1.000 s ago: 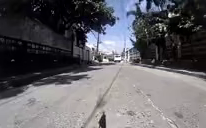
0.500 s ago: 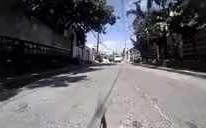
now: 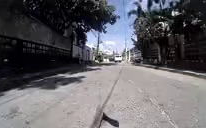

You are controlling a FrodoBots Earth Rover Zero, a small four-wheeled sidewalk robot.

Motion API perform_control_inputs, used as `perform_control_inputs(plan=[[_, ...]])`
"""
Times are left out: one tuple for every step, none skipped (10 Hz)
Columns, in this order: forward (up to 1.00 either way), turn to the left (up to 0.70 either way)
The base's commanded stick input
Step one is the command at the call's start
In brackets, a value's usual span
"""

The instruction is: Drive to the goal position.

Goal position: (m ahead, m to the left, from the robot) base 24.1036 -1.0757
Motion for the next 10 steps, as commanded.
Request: perform_control_inputs(plan=[[0.44,0.01],[1.00,0.03],[1.00,0.03],[1.00,0.03],[1.00,0.03],[1.00,0.03],[1.00,0.03],[1.00,0.03],[1.00,0.03],[1.00,0.03]])
